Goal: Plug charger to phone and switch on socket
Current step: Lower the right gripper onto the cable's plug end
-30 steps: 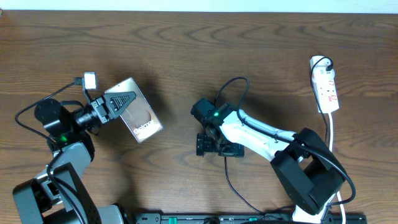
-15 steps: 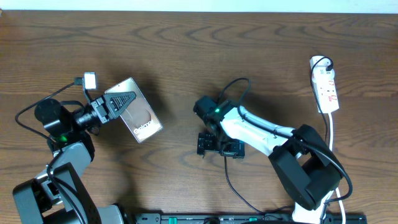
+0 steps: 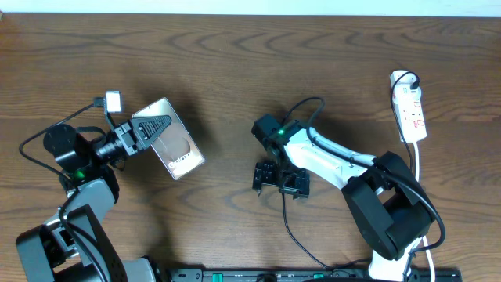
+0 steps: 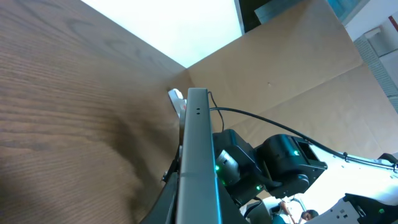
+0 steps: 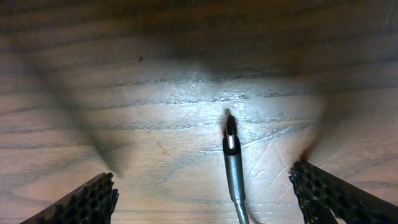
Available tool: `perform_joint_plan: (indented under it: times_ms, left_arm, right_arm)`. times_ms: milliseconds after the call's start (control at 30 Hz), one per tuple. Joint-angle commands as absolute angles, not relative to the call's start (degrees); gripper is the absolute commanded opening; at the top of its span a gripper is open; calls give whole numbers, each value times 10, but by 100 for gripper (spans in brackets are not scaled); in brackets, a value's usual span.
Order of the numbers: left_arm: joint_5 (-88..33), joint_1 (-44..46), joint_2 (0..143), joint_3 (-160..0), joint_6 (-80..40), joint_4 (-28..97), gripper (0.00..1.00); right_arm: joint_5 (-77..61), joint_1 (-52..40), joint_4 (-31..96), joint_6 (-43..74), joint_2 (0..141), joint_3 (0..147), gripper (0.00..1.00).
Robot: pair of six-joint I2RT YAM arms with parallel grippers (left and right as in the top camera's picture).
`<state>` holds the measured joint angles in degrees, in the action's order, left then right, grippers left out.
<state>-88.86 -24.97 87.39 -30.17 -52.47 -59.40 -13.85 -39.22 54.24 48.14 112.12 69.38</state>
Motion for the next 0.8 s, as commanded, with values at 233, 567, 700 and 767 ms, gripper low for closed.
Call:
perform_joint_plan:
  times_ms: [233, 567, 700, 767]
  left_arm:
    - [-901, -252, 872, -302, -521, -598, 7]
    - [-901, -252, 872, -302, -521, -598, 7]
    - [-901, -252, 872, -302, -521, -598, 8]
    - [-901, -252, 872, -302, -521, -598, 8]
  right_arm:
    - [-111, -390, 537, 418, 1168, 674, 90]
    - [-106, -389, 536, 411, 1168, 674, 81]
    - [-100, -389, 531, 411, 1168, 675, 87]
    - [-93, -389, 532, 408, 1168, 678, 90]
